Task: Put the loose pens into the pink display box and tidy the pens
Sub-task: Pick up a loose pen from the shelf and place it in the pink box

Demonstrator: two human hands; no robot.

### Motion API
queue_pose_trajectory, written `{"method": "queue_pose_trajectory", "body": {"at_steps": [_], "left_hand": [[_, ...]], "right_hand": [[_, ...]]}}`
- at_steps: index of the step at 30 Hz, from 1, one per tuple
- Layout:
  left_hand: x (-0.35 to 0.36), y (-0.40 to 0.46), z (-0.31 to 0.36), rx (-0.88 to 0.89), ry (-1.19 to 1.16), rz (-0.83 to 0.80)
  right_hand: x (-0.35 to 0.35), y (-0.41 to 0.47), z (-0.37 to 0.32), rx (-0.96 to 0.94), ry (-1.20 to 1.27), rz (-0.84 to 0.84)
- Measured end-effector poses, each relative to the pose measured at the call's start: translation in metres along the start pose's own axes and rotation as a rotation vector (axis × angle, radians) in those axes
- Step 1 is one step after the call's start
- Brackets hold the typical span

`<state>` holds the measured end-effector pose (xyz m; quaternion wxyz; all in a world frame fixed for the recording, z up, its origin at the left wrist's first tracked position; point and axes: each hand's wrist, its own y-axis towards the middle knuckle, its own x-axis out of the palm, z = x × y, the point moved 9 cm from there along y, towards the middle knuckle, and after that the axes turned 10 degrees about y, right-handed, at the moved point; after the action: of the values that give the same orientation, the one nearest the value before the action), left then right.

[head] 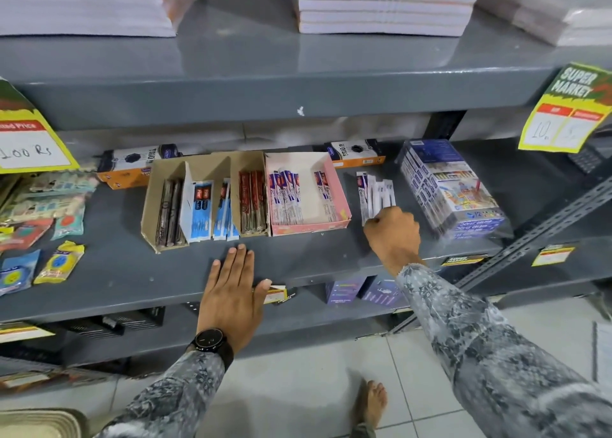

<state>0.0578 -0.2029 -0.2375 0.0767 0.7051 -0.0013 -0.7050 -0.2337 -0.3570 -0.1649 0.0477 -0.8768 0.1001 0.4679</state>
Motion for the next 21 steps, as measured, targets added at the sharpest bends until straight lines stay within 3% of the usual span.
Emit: {"method": "queue_pose_trajectory", "body": {"at_steps": [8,10,11,13,15,17,19,21], "left_hand": [[0.002,0.000,0.000,-0.006,0.007,-0.024],[0.002,0.002,0.000,-0.006,-0.028,-0.043],[0.001,0.004,-0.001,-0.009,-0.077,-0.055],[-0.009,0.006,-0.005,-0.058,-0.279,-0.066],[-0.030,0.006,-0.018,-0.221,-0.557,-0.023],[-0.040,0.004,-0.018,-0.392,-1.039,-0.099],[-0.041,-0.001,0.000,-0.510,-1.479,-0.320],[-0.049,-0.001,0.011,-0.487,-1.576,-0.408]], "right_hand": [[-0.013,-0.012,0.027,0.018,0.085,0.060],[-0.017,-0.009,0.035,0.073,0.348,0.040],[-0.016,-0.010,0.039,0.140,0.603,0.010],[-0.011,-0.023,0.035,0.304,1.156,-0.104],[-0.001,-0.041,0.014,0.365,1.416,-0.367],[0.010,-0.060,-0.007,0.316,1.317,-0.641],[0.026,-0.074,-0.020,0.230,1.081,-0.782],[0.038,-0.081,-0.025,0.203,0.938,-0.815]]}}
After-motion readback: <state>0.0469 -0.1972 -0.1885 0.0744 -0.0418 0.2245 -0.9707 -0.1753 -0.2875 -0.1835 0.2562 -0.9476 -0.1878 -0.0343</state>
